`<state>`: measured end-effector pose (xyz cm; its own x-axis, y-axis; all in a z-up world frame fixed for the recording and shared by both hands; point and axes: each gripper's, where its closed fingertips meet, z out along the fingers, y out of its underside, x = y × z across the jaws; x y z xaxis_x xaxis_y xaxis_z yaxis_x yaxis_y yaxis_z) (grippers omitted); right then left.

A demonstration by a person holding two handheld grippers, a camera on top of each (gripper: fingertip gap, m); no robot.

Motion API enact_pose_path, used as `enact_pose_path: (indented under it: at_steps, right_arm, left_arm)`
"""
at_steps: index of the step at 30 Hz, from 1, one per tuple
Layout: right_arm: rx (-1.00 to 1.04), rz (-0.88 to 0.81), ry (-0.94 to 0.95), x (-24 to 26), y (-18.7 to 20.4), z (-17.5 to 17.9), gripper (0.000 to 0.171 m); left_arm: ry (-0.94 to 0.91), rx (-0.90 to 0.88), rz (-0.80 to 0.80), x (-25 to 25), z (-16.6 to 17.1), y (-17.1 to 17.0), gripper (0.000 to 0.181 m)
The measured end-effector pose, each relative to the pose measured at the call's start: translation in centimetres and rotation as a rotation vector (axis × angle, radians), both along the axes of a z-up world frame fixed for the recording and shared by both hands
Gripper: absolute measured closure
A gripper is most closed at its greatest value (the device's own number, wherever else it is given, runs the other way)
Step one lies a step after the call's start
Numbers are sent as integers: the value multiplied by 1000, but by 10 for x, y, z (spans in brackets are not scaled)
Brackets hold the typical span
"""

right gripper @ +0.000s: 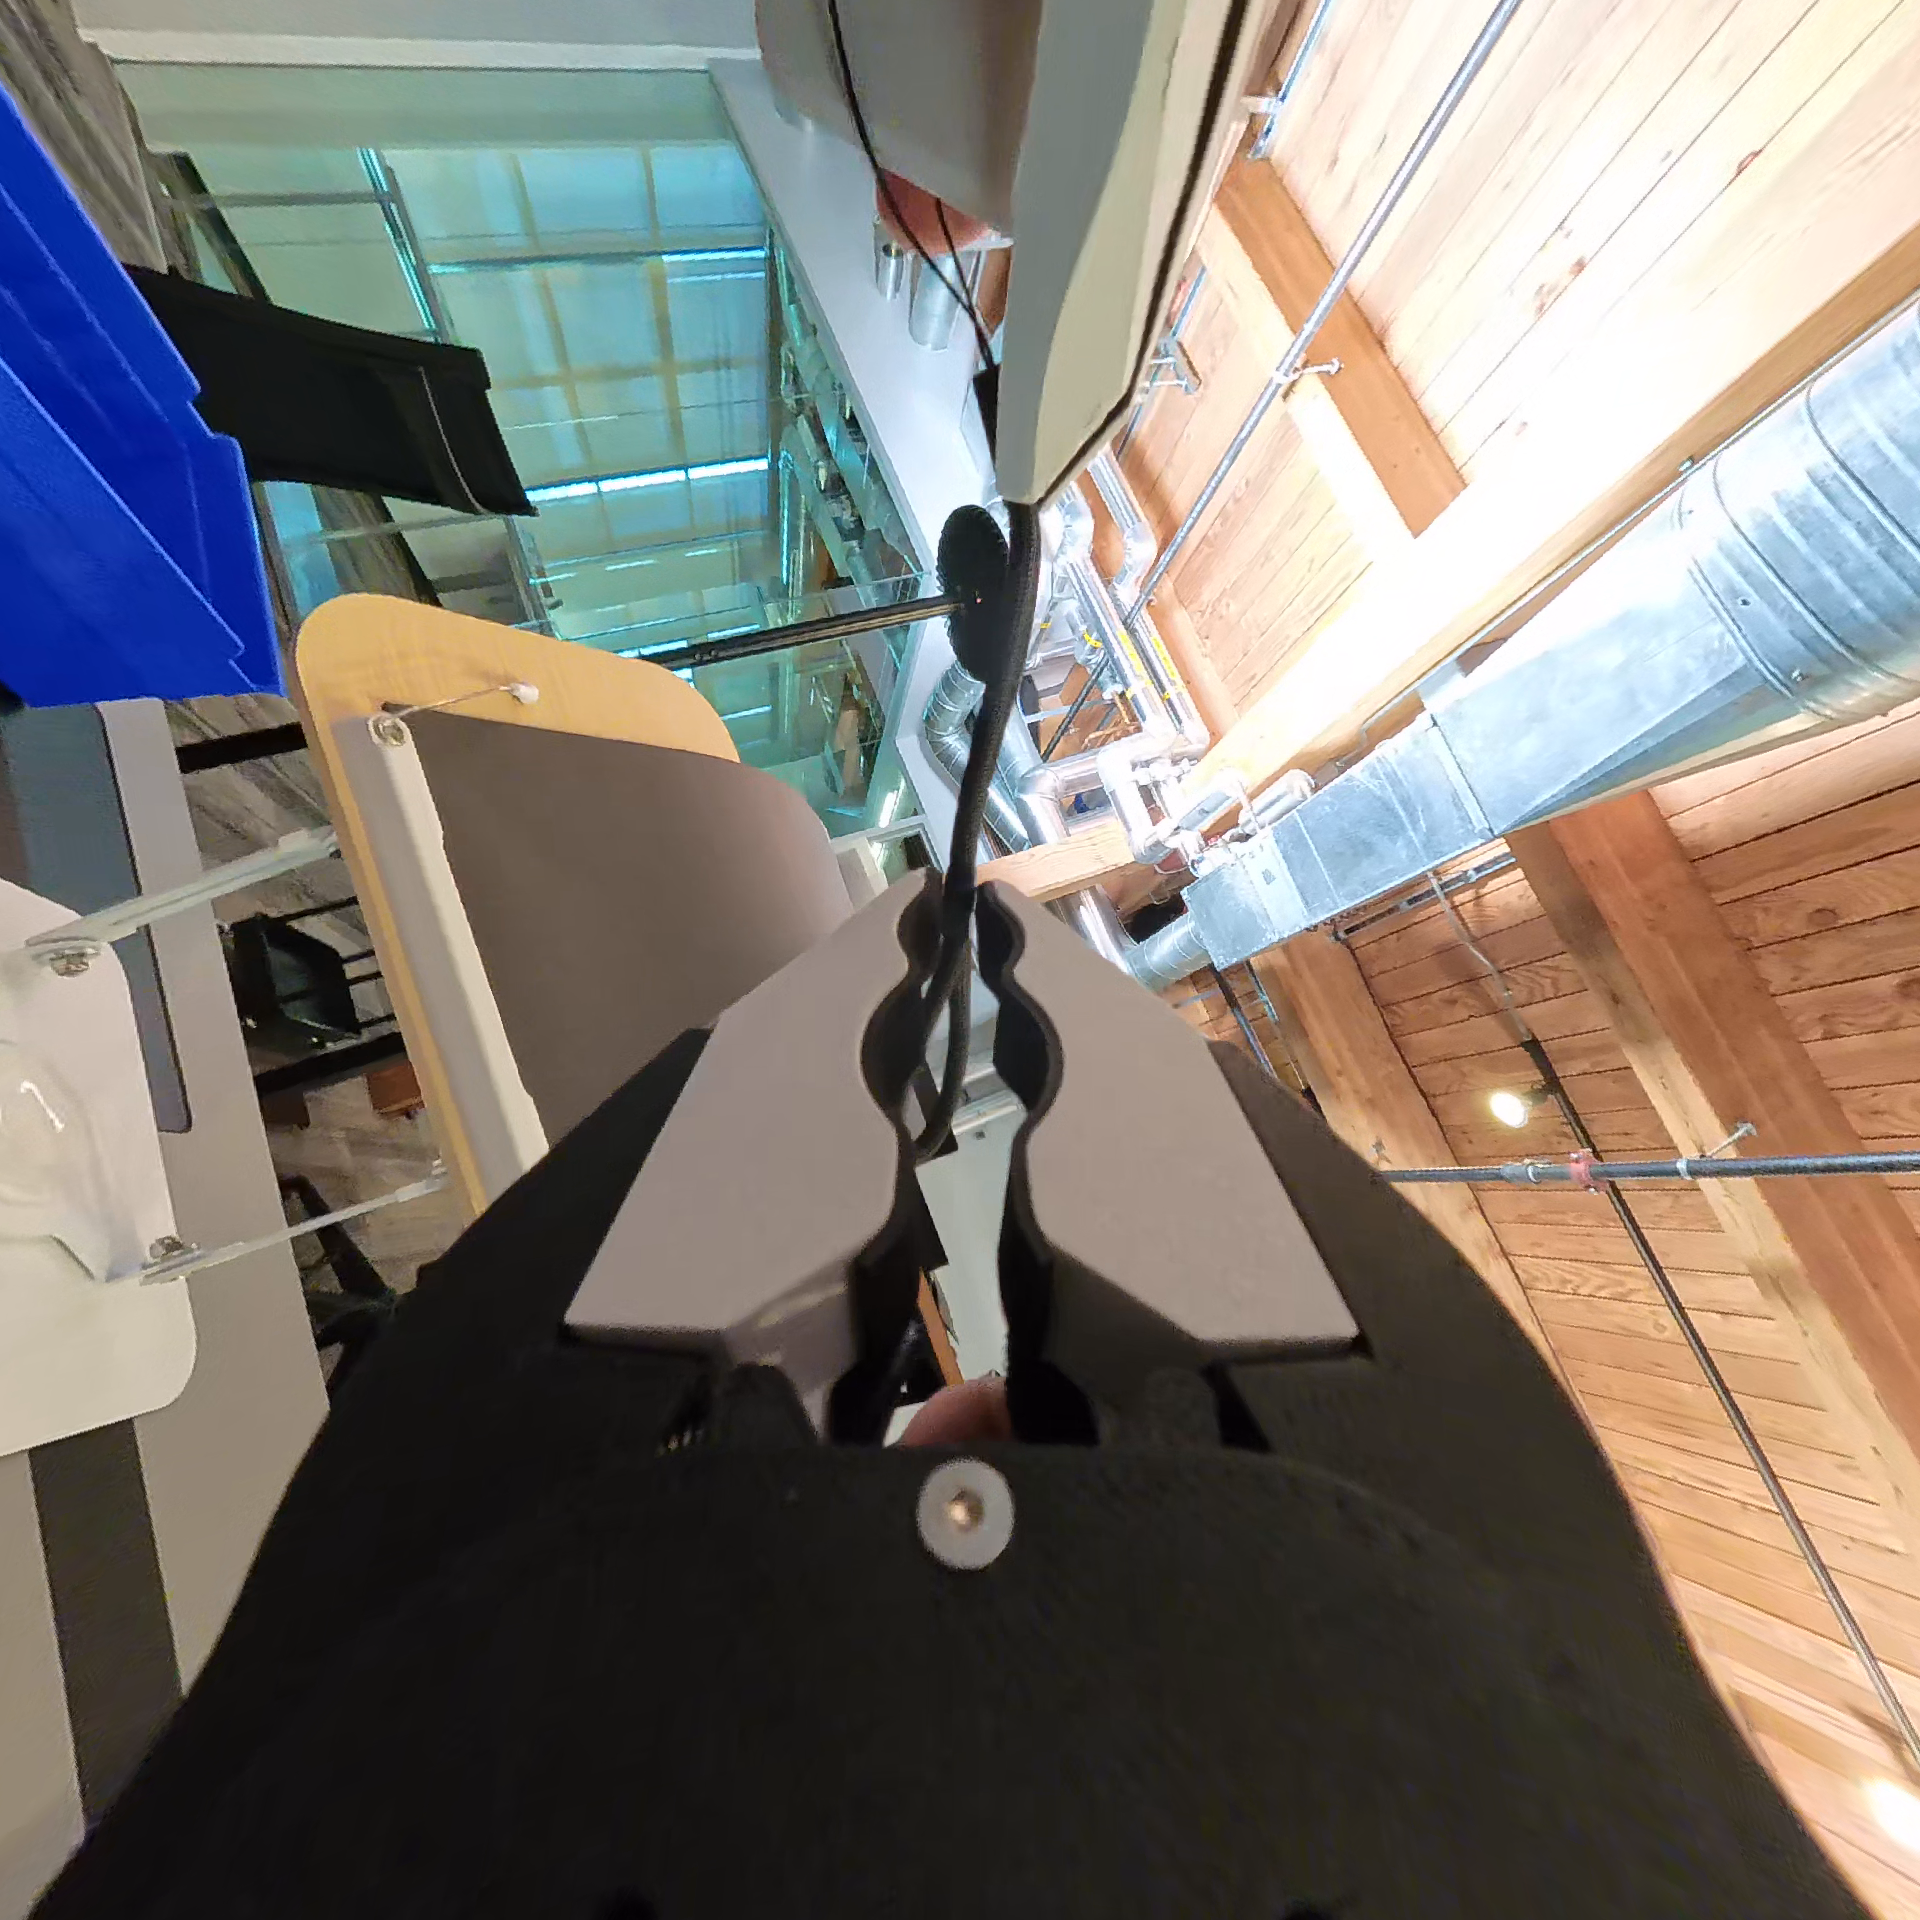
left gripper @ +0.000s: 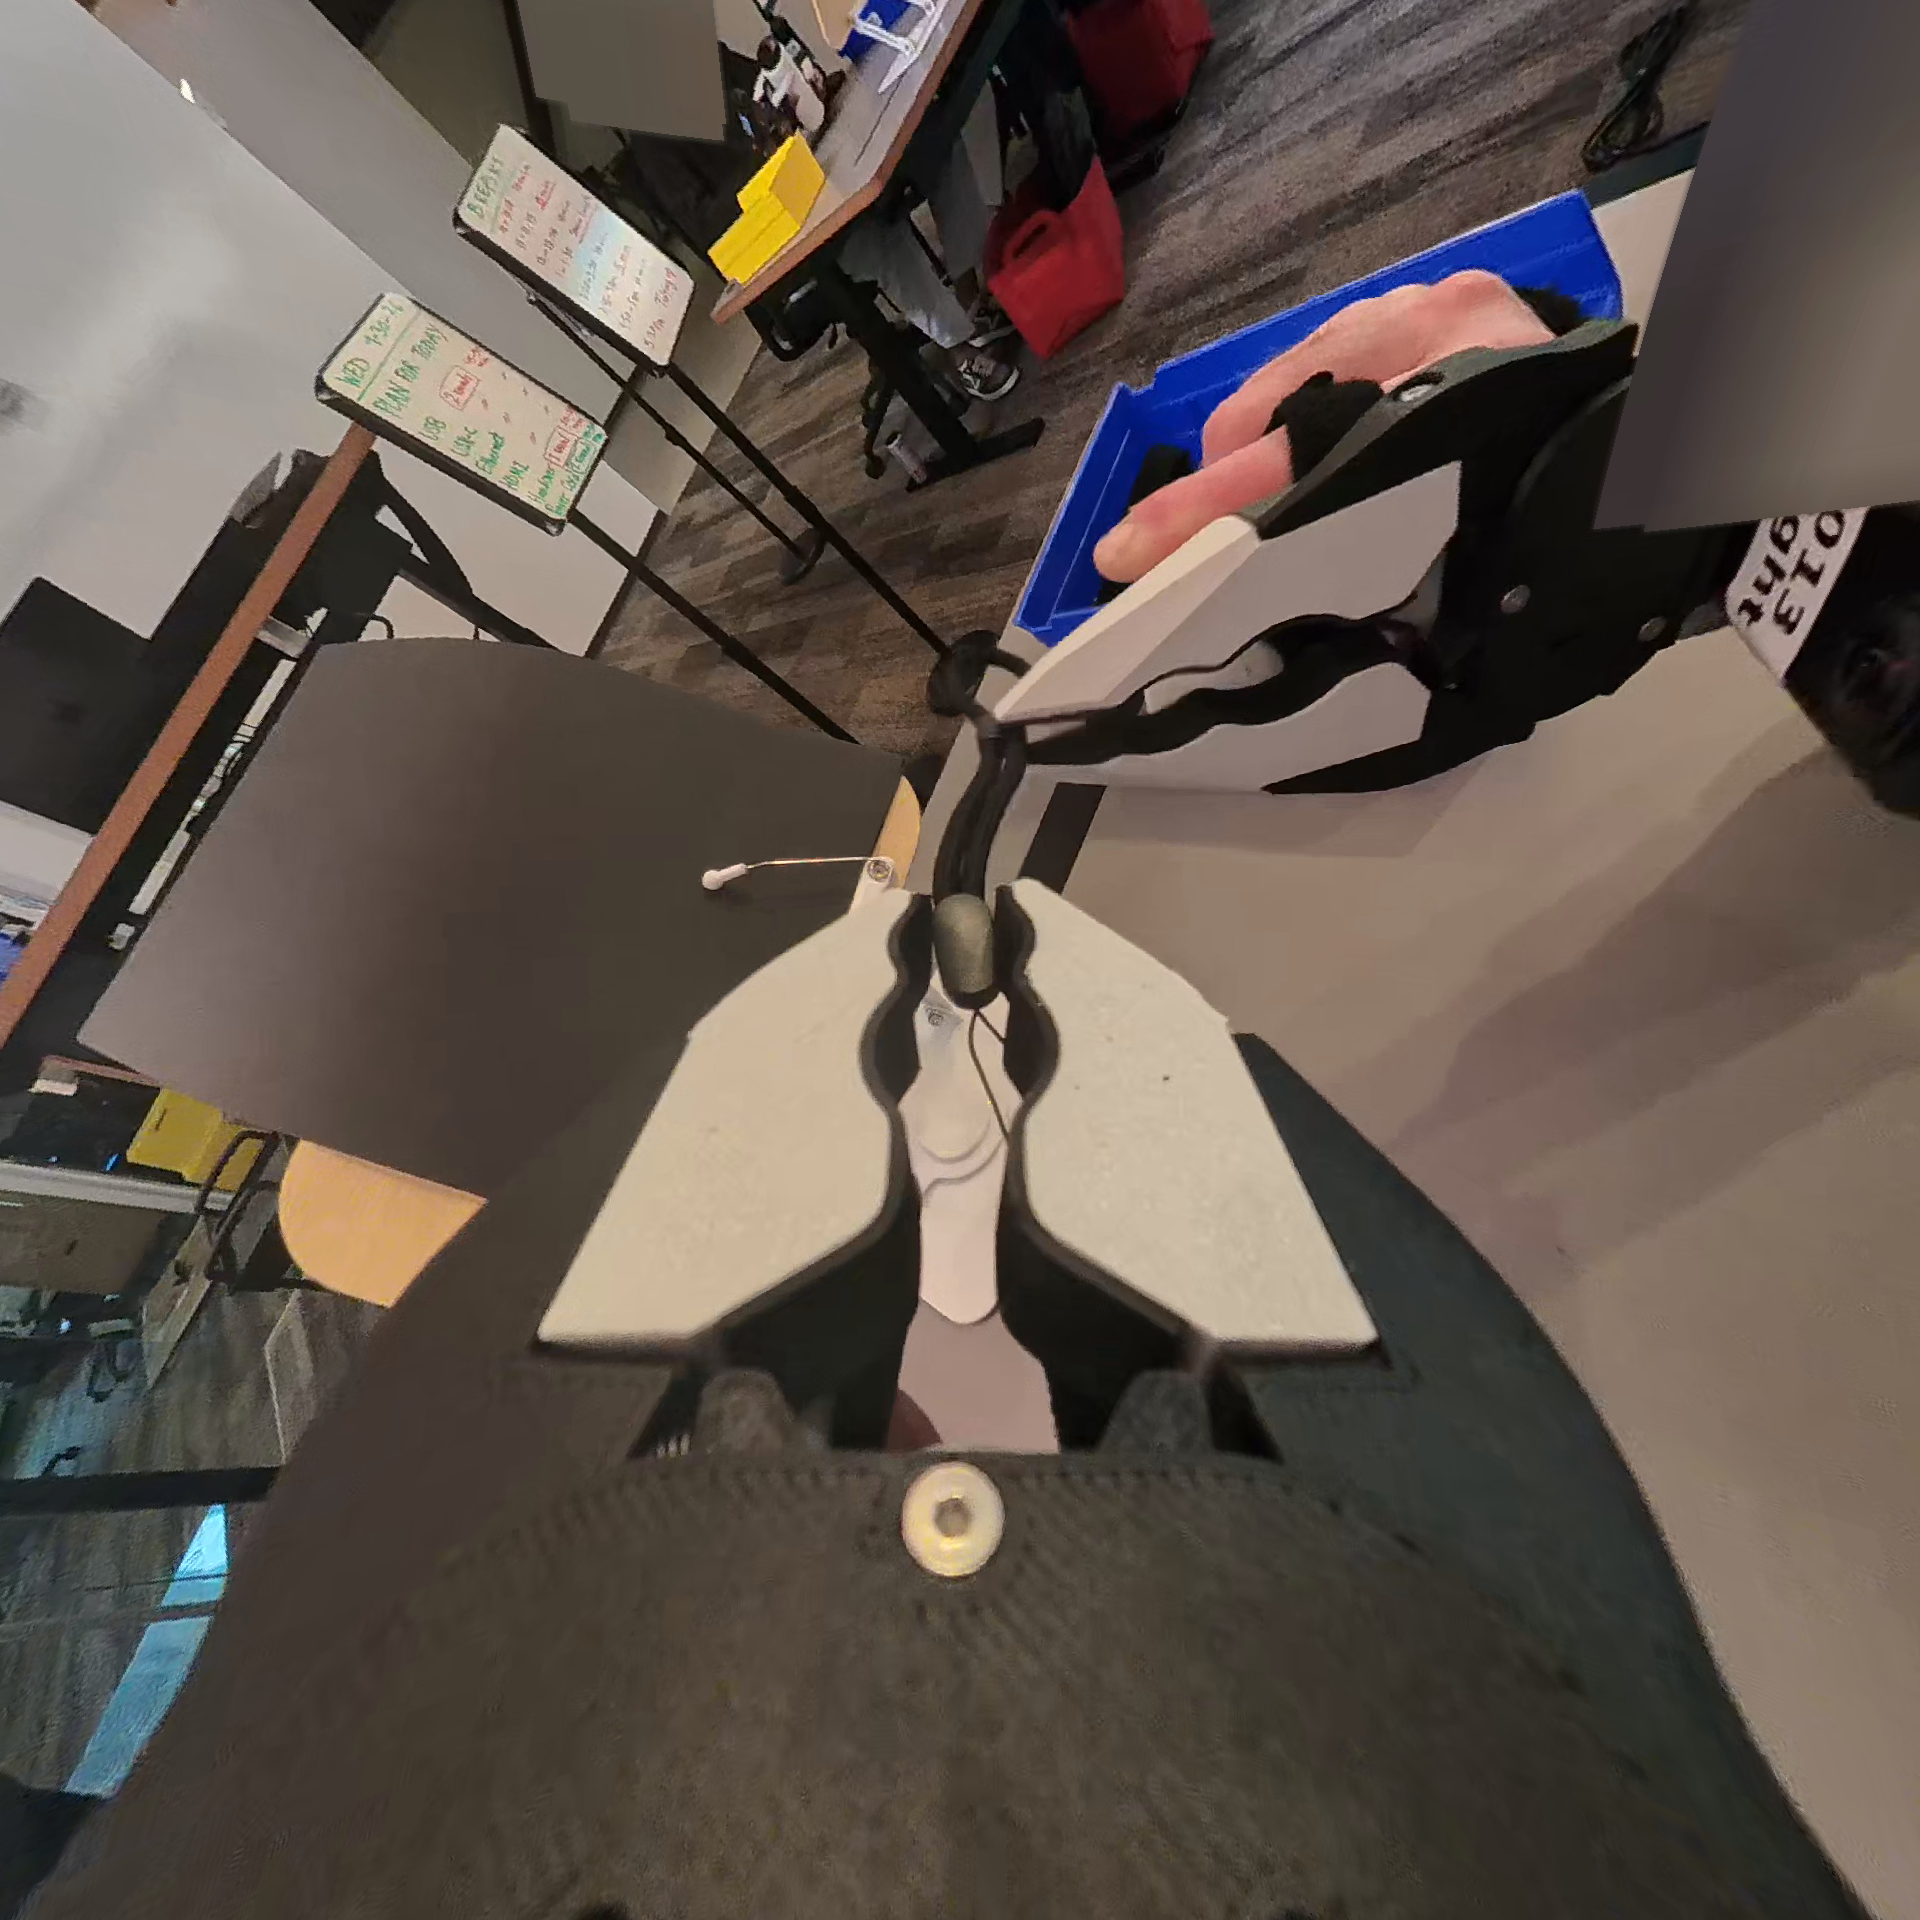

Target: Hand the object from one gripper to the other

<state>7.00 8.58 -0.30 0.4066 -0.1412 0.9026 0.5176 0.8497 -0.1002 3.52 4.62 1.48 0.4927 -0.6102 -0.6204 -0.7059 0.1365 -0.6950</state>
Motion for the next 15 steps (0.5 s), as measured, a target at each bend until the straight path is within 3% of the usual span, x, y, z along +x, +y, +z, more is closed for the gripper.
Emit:
enact_pose_path:
  at_steps: [2,6,15]
  right_arm:
    - [-33,38,-21,-1,-2,-3,150]
    - [-180,153,-15,4,0,-4,150]
    - [-534,369,-33,-12,-14,-18,121]
  left_arm:
    - [4,0,6,-4,3,2,170]
    - [1,10,35,-15,11,6,170]
    - [-80,-19,16,-17,18,4,170]
